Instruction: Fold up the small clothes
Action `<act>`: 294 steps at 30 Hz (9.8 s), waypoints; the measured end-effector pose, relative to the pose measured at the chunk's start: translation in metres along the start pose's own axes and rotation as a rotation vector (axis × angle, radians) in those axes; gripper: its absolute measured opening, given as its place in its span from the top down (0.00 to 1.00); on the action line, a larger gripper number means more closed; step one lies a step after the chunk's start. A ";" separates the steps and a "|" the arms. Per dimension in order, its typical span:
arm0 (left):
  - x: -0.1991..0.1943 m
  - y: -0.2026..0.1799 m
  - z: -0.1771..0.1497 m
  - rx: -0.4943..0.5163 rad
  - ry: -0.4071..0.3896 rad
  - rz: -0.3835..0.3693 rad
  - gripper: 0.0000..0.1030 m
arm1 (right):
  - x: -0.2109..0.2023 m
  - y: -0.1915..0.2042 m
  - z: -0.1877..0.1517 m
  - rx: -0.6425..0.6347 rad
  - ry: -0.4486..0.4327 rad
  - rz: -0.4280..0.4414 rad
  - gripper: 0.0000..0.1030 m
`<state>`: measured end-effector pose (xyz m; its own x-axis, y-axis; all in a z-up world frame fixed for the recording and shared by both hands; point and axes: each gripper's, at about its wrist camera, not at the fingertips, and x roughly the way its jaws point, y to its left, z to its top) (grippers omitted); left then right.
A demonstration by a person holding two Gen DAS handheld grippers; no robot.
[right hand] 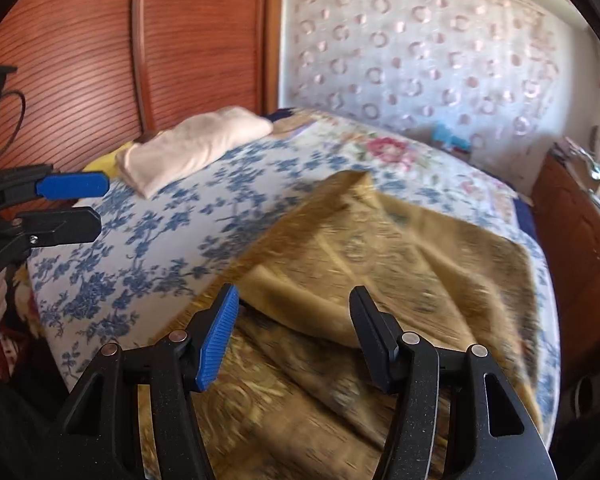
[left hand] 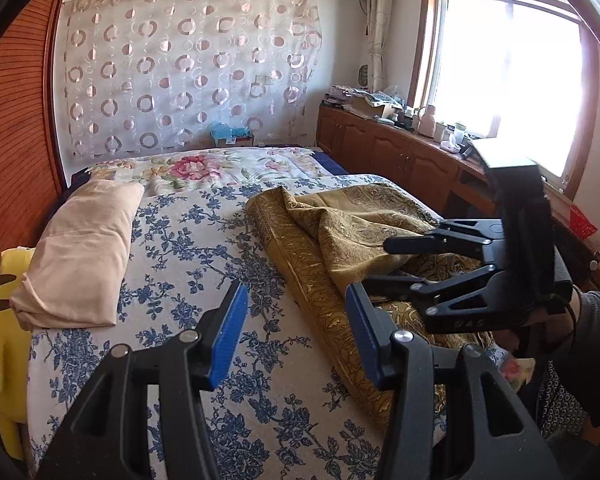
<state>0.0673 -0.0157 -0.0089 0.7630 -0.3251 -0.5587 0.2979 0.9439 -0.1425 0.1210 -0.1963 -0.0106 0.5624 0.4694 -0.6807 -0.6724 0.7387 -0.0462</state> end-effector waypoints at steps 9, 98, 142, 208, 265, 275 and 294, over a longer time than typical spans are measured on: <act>0.004 0.000 -0.003 -0.005 0.011 -0.015 0.52 | 0.032 0.005 0.000 -0.009 0.099 0.067 0.43; 0.050 -0.047 -0.052 0.054 0.205 -0.093 0.52 | -0.142 -0.110 -0.128 0.343 -0.061 -0.355 0.99; 0.044 -0.053 -0.059 0.045 0.187 -0.198 0.99 | -0.088 -0.090 -0.146 0.385 0.051 -0.209 0.79; 0.203 0.033 0.107 0.010 0.179 -0.073 0.55 | -0.030 -0.231 -0.008 0.350 -0.106 -0.239 0.45; 0.253 0.065 0.098 -0.056 0.305 -0.083 0.45 | 0.049 -0.263 -0.019 0.456 0.106 -0.186 0.29; 0.258 0.060 0.104 -0.087 0.334 -0.171 0.51 | 0.057 -0.251 -0.011 0.406 0.105 -0.073 0.76; 0.088 0.097 0.124 -0.131 -0.012 -0.116 0.96 | -0.001 -0.170 0.074 0.195 -0.168 -0.049 0.89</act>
<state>0.2344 0.0405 0.0290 0.7351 -0.4323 -0.5223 0.3079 0.8992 -0.3109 0.2707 -0.2863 0.0518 0.6749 0.4924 -0.5496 -0.5459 0.8343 0.0771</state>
